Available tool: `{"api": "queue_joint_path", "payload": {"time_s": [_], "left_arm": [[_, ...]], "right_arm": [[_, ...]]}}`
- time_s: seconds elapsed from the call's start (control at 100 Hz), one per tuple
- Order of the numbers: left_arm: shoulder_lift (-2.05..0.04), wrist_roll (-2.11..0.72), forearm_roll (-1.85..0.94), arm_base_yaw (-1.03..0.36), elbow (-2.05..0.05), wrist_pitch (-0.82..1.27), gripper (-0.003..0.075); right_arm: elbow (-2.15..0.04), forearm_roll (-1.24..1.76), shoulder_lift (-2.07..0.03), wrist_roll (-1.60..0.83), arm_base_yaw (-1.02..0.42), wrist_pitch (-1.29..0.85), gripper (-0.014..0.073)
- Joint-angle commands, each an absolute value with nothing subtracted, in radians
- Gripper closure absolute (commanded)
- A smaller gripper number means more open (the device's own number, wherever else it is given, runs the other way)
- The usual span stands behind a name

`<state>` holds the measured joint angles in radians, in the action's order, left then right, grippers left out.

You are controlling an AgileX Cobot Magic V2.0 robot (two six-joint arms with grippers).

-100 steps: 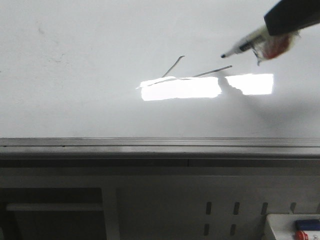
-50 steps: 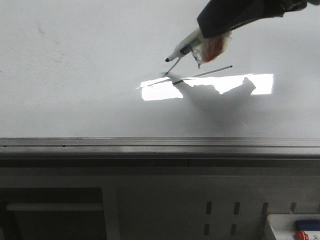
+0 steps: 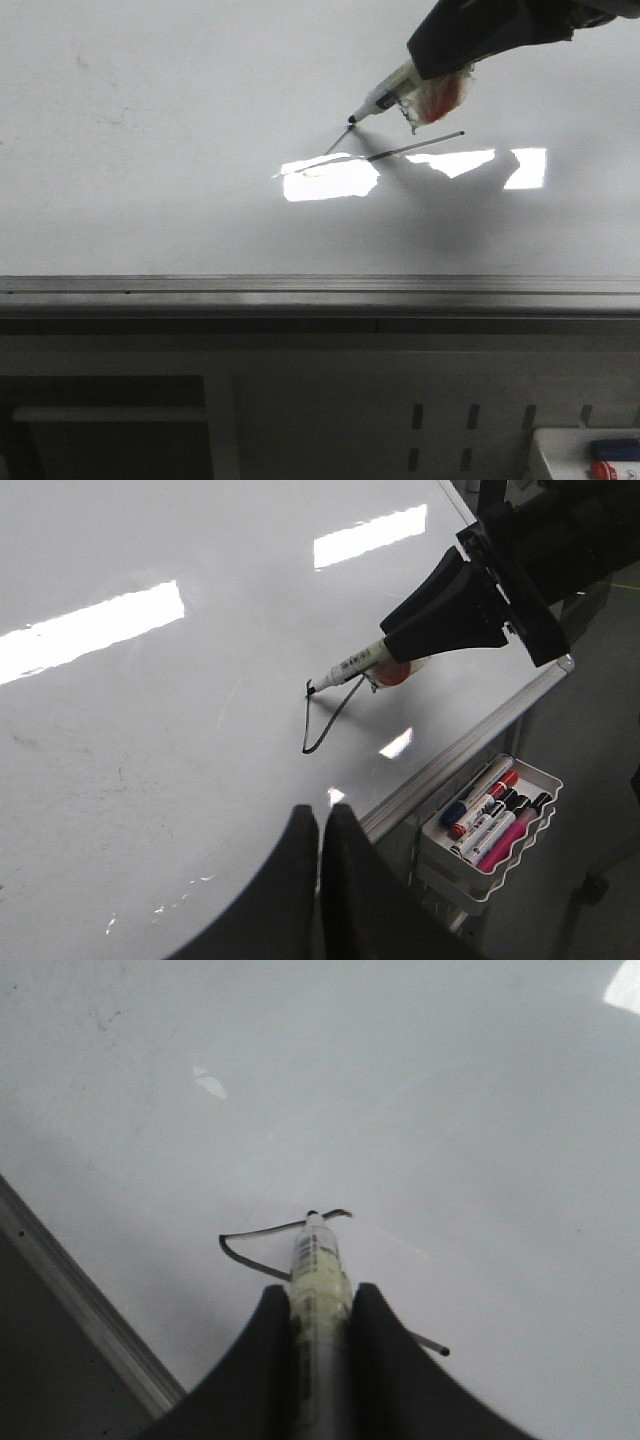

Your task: Write number 4 on whiteboard

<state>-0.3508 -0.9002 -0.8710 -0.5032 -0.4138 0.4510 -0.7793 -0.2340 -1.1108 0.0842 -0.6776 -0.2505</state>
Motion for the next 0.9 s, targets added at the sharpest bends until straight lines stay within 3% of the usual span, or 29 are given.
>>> {"api": "queue_joint_path", "payload": {"time_s": [0.0,0.68,0.89], "left_arm": [[-0.356,-0.891,-0.906,-0.503,-0.441,0.397,0.0741],[-0.356,-0.891,-0.906,-0.503,-0.441,0.361,0.0741],[-0.356,-0.891,-0.906,-0.503,-0.441,0.361,0.0741]], "right_arm": [[-0.817,-0.251,-1.089,0.077,-0.653,-0.170,0.0637],[-0.813,-0.179,-1.103,0.084,-0.612,-0.266,0.0638],[-0.712,-0.070,-1.103,0.084,-0.653,-0.264,0.0638]]}}
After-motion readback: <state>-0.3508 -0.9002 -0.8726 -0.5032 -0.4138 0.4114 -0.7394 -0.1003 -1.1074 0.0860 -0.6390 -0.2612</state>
